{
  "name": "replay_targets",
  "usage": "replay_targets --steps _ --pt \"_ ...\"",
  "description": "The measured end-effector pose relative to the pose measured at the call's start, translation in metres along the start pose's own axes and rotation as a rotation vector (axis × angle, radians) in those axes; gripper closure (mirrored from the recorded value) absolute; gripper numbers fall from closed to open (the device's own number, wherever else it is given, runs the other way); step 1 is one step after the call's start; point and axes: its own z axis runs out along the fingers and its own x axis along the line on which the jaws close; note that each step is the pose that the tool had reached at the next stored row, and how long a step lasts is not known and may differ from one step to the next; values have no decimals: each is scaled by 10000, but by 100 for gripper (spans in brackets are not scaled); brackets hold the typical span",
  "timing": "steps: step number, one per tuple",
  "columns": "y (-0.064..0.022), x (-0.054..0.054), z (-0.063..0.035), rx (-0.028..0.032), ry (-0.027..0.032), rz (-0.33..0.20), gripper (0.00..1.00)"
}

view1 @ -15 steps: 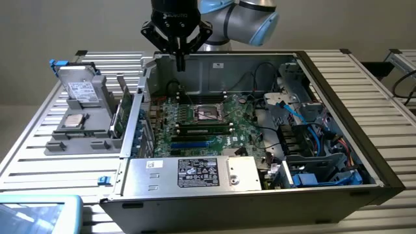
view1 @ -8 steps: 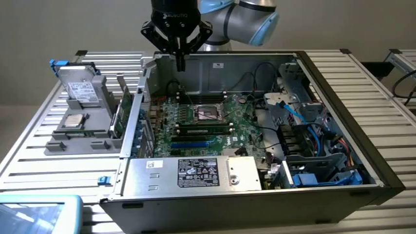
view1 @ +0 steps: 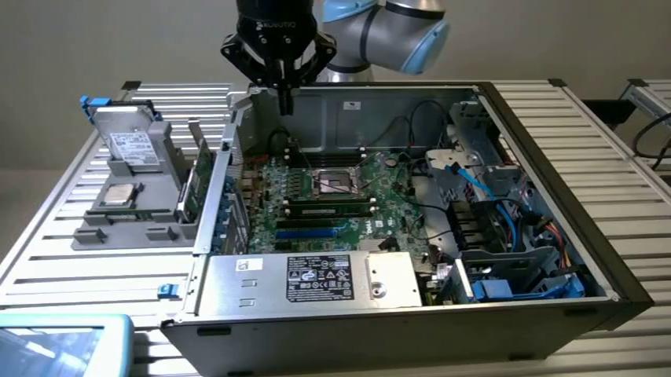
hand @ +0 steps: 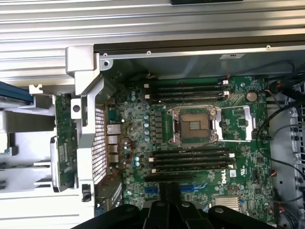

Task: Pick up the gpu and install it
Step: 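Reach for the gpu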

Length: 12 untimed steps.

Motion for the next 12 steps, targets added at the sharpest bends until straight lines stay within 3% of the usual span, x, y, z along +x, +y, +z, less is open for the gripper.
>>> replay_targets --steps 12 --pt "-36 542 3 -1 -1 0 88"
